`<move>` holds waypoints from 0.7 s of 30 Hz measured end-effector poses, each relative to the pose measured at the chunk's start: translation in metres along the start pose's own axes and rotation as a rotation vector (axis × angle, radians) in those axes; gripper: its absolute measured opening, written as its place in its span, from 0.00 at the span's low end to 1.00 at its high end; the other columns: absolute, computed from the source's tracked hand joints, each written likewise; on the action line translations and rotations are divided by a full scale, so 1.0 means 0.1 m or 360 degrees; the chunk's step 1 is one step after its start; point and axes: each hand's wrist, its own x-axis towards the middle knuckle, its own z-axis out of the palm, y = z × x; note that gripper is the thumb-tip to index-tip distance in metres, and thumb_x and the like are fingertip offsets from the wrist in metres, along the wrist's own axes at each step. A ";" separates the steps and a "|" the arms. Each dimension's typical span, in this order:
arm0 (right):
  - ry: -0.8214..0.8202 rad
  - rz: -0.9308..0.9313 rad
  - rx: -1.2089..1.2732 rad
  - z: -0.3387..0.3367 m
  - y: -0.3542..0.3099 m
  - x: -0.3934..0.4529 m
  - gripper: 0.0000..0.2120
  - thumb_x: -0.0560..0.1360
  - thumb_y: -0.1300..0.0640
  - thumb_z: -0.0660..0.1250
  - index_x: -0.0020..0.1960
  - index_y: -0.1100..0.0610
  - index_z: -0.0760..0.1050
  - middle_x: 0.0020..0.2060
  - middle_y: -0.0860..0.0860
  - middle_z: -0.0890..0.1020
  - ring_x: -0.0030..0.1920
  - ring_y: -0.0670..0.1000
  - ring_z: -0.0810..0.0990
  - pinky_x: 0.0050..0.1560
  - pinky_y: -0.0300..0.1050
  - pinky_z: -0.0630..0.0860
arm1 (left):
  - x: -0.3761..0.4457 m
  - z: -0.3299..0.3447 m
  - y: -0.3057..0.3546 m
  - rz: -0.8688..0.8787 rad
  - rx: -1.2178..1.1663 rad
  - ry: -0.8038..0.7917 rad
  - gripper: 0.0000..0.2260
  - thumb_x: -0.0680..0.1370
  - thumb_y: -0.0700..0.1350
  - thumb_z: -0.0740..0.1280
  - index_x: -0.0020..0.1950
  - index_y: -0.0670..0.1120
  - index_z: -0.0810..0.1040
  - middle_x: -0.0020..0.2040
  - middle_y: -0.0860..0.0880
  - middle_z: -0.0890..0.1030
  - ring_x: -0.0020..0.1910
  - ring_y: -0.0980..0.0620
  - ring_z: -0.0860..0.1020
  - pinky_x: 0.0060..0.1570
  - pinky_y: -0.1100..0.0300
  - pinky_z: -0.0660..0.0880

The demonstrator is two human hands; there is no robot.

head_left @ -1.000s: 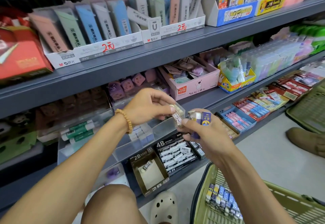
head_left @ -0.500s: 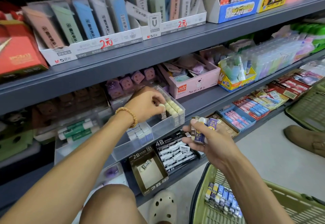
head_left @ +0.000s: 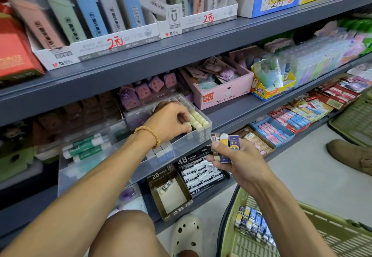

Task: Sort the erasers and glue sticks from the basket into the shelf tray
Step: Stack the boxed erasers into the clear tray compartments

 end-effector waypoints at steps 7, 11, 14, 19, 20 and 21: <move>-0.0027 -0.0074 -0.0125 0.00 -0.02 -0.02 0.03 0.76 0.61 0.70 0.44 0.59 0.77 0.31 0.49 0.81 0.38 0.54 0.85 0.30 0.37 0.77 | -0.05 -0.06 -0.01 -0.0014 -0.0093 -0.0006 0.07 0.69 0.45 0.77 0.43 0.50 0.82 0.39 0.55 0.80 0.35 0.59 0.77 0.39 0.69 0.75; 0.0020 -0.0144 -0.0066 0.06 -0.05 0.01 0.03 0.76 0.61 0.70 0.44 0.59 0.78 0.28 0.49 0.80 0.38 0.55 0.84 0.27 0.35 0.75 | -0.18 -0.06 0.07 -0.0030 -0.0286 0.0215 0.03 0.72 0.50 0.74 0.40 0.52 0.83 0.38 0.55 0.83 0.35 0.55 0.80 0.38 0.63 0.77; 0.0070 -0.0207 -0.0064 0.12 -0.08 0.03 0.04 0.77 0.57 0.70 0.46 0.58 0.80 0.31 0.50 0.81 0.35 0.51 0.83 0.26 0.35 0.72 | -0.31 0.01 0.19 0.0014 -0.0545 0.0107 0.05 0.69 0.49 0.78 0.40 0.52 0.83 0.36 0.50 0.84 0.35 0.45 0.80 0.38 0.55 0.78; 0.0155 -0.0329 -0.0185 0.22 -0.12 0.04 0.10 0.78 0.53 0.70 0.40 0.58 0.78 0.27 0.48 0.77 0.29 0.45 0.75 0.26 0.36 0.69 | -0.40 0.04 0.31 0.0044 -0.0735 -0.0025 0.13 0.64 0.45 0.81 0.45 0.53 0.82 0.38 0.50 0.82 0.33 0.56 0.77 0.39 0.59 0.79; 0.0154 -0.0340 -0.0166 0.23 -0.14 0.04 0.11 0.78 0.54 0.70 0.39 0.58 0.77 0.27 0.48 0.76 0.29 0.45 0.74 0.26 0.36 0.69 | -0.40 0.03 0.33 0.0031 -0.0749 -0.0031 0.13 0.65 0.42 0.81 0.45 0.52 0.82 0.38 0.50 0.81 0.34 0.57 0.77 0.40 0.61 0.78; 0.0138 -0.0340 -0.0123 0.24 -0.15 0.04 0.10 0.77 0.54 0.70 0.40 0.58 0.77 0.28 0.48 0.78 0.29 0.45 0.75 0.26 0.36 0.70 | -0.40 0.00 0.36 0.0011 -0.0770 -0.0031 0.13 0.66 0.39 0.80 0.46 0.50 0.82 0.39 0.49 0.81 0.34 0.56 0.77 0.39 0.63 0.78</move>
